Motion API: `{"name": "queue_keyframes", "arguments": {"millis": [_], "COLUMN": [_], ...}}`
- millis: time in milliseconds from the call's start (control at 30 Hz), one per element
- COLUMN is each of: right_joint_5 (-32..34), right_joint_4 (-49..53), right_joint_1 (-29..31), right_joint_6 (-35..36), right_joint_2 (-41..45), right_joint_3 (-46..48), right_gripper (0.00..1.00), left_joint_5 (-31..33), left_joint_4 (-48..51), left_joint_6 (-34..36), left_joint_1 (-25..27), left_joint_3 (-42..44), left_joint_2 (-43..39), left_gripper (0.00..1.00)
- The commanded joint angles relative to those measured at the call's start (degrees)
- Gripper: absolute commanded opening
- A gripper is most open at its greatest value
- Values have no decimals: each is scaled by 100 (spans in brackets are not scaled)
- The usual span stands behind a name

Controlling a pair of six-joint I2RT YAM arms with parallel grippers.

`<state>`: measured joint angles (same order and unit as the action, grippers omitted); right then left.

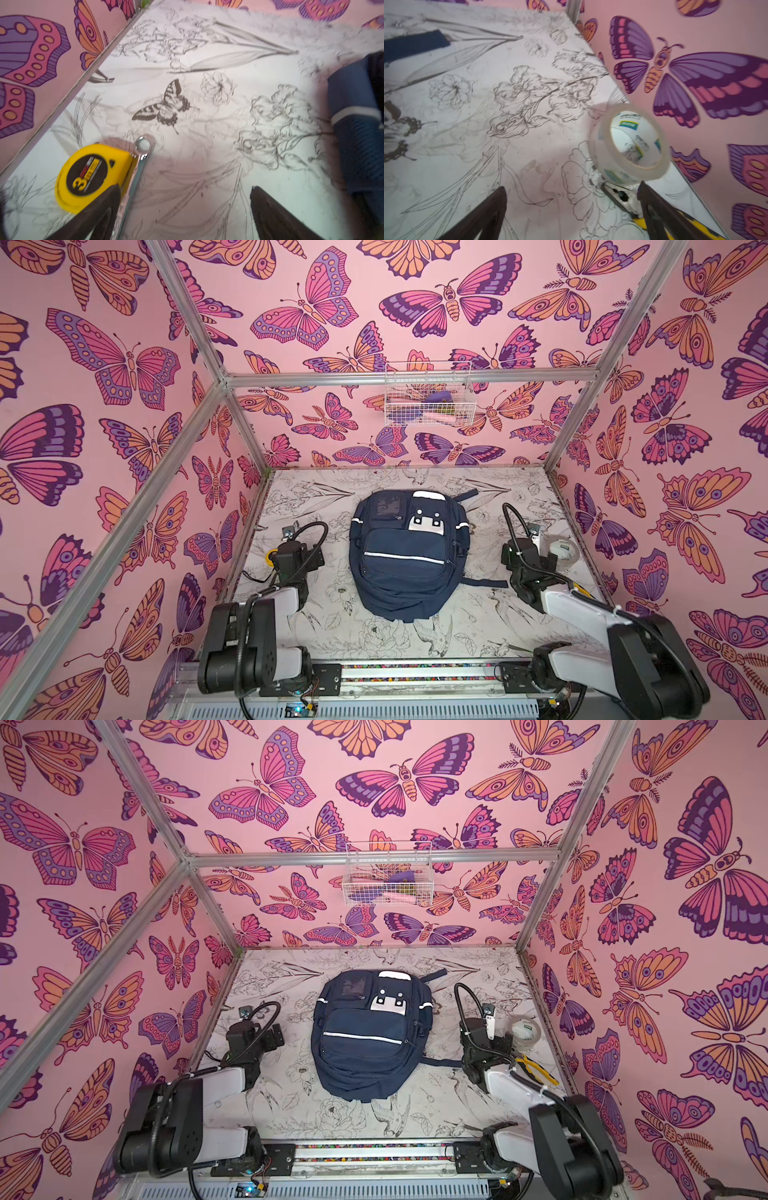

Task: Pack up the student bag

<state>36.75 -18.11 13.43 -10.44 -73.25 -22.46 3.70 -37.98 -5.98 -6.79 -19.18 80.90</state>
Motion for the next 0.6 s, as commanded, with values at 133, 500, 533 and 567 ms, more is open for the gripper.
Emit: {"name": "queue_keyframes", "arguments": {"millis": [133, 500, 533, 567], "right_joint_5": [-2492, -3546, -3551, -3539], "right_joint_4": [-483, -3341, -3364, -3102], "right_joint_1": [-859, -1405, -1405, -1405], "right_joint_6": [620, 675, 674, 668], "right_joint_2": [-997, -1521, -1555, -1485], "right_joint_3": [-1086, 21, 24, -48], "right_gripper": [99, 99, 99, 99], "left_joint_5": [-1802, -1574, -1548, -1434], "left_joint_4": [-1266, -1756, -1797, -1693], "left_joint_6": [459, 566, 563, 550], "left_joint_1": [-46, 90, 92, 111], "left_joint_3": [-173, -49, -34, -44], "left_joint_2": [496, 807, 815, 784], "left_gripper": [98, 99, 99, 99]}}
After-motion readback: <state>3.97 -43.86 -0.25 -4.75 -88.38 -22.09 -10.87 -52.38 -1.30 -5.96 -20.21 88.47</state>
